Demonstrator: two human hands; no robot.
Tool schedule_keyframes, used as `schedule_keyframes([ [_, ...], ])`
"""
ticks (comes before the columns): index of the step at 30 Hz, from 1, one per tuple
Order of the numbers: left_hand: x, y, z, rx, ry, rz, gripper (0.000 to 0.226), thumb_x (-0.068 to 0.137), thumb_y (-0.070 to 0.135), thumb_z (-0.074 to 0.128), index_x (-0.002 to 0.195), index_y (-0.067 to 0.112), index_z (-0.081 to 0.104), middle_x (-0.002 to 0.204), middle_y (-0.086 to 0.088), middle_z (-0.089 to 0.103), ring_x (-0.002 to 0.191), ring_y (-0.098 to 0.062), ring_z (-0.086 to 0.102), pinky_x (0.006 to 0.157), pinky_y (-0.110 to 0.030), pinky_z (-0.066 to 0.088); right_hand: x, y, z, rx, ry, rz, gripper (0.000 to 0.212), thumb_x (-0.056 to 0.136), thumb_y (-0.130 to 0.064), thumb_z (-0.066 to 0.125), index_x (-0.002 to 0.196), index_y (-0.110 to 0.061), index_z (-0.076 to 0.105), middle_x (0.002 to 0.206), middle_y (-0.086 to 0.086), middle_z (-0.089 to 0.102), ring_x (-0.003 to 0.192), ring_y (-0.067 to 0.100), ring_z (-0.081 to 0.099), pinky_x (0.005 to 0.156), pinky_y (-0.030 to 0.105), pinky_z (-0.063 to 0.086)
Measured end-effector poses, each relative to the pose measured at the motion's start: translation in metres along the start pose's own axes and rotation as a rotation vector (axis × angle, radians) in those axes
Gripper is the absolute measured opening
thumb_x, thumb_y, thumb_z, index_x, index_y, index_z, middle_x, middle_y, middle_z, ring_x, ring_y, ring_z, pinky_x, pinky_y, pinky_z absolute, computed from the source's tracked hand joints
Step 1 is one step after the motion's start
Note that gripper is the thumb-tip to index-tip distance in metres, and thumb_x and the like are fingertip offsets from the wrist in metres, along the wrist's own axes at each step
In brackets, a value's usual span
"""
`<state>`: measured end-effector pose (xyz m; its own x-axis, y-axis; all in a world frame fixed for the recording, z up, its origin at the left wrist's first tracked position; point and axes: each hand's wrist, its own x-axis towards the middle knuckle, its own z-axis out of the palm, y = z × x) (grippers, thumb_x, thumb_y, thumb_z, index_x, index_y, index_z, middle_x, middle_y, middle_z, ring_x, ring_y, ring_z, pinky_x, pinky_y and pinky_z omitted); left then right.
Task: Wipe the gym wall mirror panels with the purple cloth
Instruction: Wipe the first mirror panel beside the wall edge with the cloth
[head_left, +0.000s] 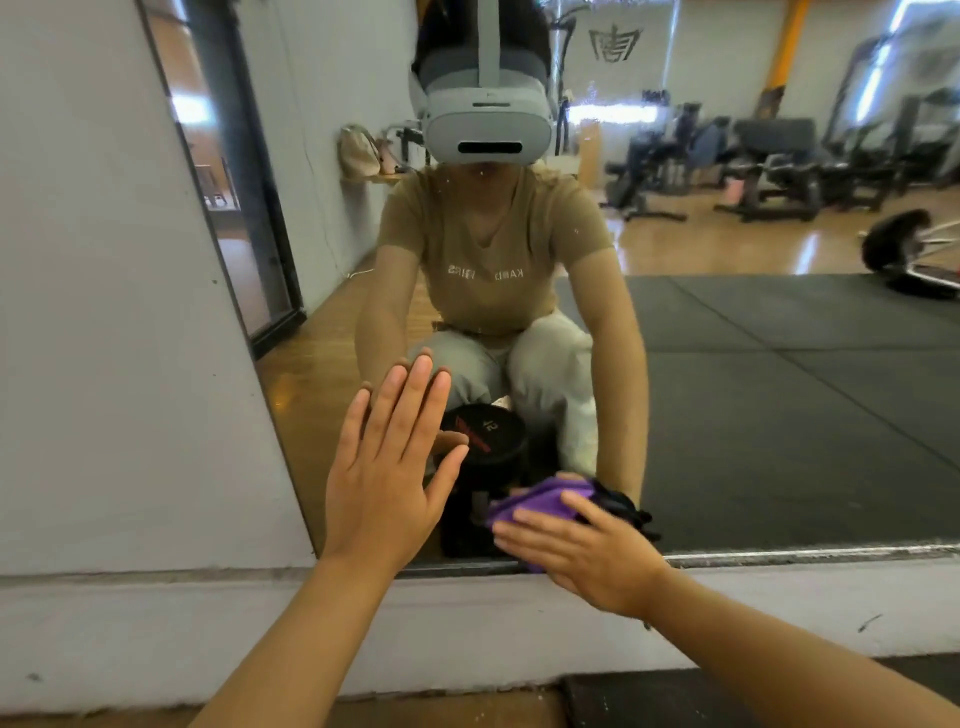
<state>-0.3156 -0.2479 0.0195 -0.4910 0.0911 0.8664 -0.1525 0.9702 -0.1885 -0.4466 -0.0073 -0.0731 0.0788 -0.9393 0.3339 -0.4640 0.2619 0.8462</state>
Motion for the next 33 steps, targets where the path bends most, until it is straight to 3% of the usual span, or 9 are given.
schedule_keyframes([
  [4,0.002,0.0,-0.003,0.016,-0.01,0.003,0.071,0.103,0.046,0.045,0.16,0.013,0.02,0.168,-0.006,0.011,0.155,-0.024,0.016,0.126,-0.04,0.011,-0.012,-0.012,0.006,0.01,-0.061,-0.072,0.069,0.101,-0.032,0.026,0.163,-0.017,-0.001,0.17,0.0,-0.007,0.156,0.021,-0.006,0.124,0.048,-0.014],
  [8,-0.005,-0.004,-0.002,0.015,-0.013,-0.022,0.075,0.102,0.049,0.044,0.161,0.013,0.016,0.169,-0.007,0.008,0.155,-0.025,0.014,0.127,-0.041,0.009,-0.002,0.027,-0.005,-0.006,-0.015,-0.144,0.072,0.098,-0.029,0.027,0.162,-0.016,-0.004,0.169,0.0,-0.01,0.156,0.018,-0.007,0.125,0.044,-0.013],
  [14,-0.018,-0.015,-0.001,-0.005,-0.026,-0.063,0.075,0.101,0.05,0.044,0.161,0.012,0.018,0.169,-0.008,0.012,0.155,-0.026,0.015,0.126,-0.043,0.013,0.083,0.152,-0.068,0.044,0.255,0.077,0.062,0.099,-0.04,0.041,0.158,-0.025,0.032,0.166,-0.003,0.023,0.154,0.017,0.019,0.124,0.047,0.008],
  [18,-0.018,-0.019,0.002,0.006,-0.007,-0.045,0.074,0.102,0.051,0.044,0.16,0.012,0.02,0.169,-0.006,0.011,0.155,-0.025,0.016,0.126,-0.042,0.013,0.137,0.222,-0.108,-0.05,0.396,0.392,0.06,0.102,-0.045,0.041,0.157,-0.02,0.037,0.161,0.005,0.037,0.148,0.027,0.035,0.119,0.053,0.018],
  [21,-0.02,-0.019,0.005,-0.01,-0.001,-0.052,0.075,0.101,0.052,0.043,0.16,0.014,0.016,0.17,-0.004,0.006,0.155,-0.024,0.013,0.126,-0.041,0.011,0.155,0.219,-0.113,-0.053,0.454,0.65,0.06,0.104,-0.045,0.039,0.156,-0.018,0.038,0.161,0.007,0.037,0.148,0.031,0.034,0.12,0.056,0.016],
  [23,-0.021,-0.02,0.007,-0.014,0.007,-0.045,0.076,0.101,0.051,0.045,0.161,0.015,0.014,0.17,-0.003,0.006,0.155,-0.023,0.013,0.126,-0.041,0.01,0.154,0.193,-0.106,-0.003,0.454,0.699,0.061,0.103,-0.045,0.04,0.157,-0.017,0.037,0.161,0.007,0.036,0.149,0.032,0.031,0.121,0.056,0.01],
  [26,-0.024,-0.025,0.008,-0.013,0.01,-0.025,0.077,0.102,0.05,0.045,0.162,0.015,0.011,0.17,-0.003,0.004,0.156,-0.022,0.01,0.127,-0.04,0.009,0.13,0.135,-0.081,0.08,0.383,0.57,0.064,0.1,-0.044,0.042,0.159,-0.02,0.032,0.164,0.003,0.028,0.152,0.026,0.024,0.123,0.055,0.003],
  [30,-0.024,-0.033,0.006,-0.013,-0.012,0.014,0.075,0.101,0.048,0.045,0.16,0.013,0.015,0.17,-0.003,0.002,0.156,-0.021,0.009,0.127,-0.038,0.007,0.069,0.05,-0.034,0.018,0.119,0.145,0.079,0.094,-0.046,0.042,0.163,-0.022,0.012,0.17,0.001,0.002,0.157,0.021,0.0,0.125,0.05,-0.007],
  [33,-0.023,-0.036,0.001,-0.007,-0.012,0.034,0.074,0.101,0.046,0.047,0.159,0.012,0.018,0.169,-0.004,0.007,0.155,-0.021,0.012,0.127,-0.038,0.01,0.037,0.01,-0.011,-0.02,0.006,-0.07,0.078,0.098,-0.045,0.034,0.163,-0.018,0.002,0.17,0.002,-0.005,0.156,0.022,-0.006,0.125,0.049,-0.013],
])
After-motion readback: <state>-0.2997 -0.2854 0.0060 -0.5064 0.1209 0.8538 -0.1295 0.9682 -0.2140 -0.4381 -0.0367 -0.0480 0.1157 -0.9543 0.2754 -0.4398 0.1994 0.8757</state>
